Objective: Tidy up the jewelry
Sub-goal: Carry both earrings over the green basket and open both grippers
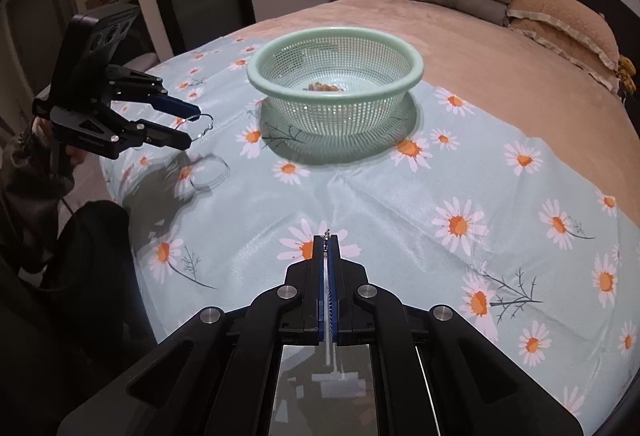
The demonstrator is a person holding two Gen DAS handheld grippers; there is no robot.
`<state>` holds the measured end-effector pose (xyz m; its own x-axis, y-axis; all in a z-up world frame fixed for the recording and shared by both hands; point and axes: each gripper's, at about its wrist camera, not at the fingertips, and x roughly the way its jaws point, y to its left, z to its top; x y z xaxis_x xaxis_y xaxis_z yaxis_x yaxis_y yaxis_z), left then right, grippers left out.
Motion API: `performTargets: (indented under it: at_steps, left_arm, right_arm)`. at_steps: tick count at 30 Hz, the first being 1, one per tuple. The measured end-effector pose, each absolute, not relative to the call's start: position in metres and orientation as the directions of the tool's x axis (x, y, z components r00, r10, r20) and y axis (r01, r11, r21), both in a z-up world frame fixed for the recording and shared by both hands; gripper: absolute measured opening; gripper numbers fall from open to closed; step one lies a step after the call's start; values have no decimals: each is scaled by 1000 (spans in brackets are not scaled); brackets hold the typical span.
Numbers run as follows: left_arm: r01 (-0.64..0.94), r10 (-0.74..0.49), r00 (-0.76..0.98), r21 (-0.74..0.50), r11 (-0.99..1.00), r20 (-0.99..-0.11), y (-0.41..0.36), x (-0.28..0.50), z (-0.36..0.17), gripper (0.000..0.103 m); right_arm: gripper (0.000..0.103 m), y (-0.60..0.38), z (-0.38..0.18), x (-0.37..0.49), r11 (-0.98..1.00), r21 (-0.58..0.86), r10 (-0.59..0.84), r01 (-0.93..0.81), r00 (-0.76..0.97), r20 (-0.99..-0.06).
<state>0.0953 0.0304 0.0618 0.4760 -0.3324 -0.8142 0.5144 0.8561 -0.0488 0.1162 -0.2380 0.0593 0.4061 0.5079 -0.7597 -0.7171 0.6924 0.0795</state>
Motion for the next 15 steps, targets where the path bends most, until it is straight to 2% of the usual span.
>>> performTargets:
  at_steps: [15]
  left_arm:
    - [488,-284,576,44,872,-766,23,96,118,45]
  right_arm:
    - [2,-228,135,108,697,-19,502,-717,507,-701]
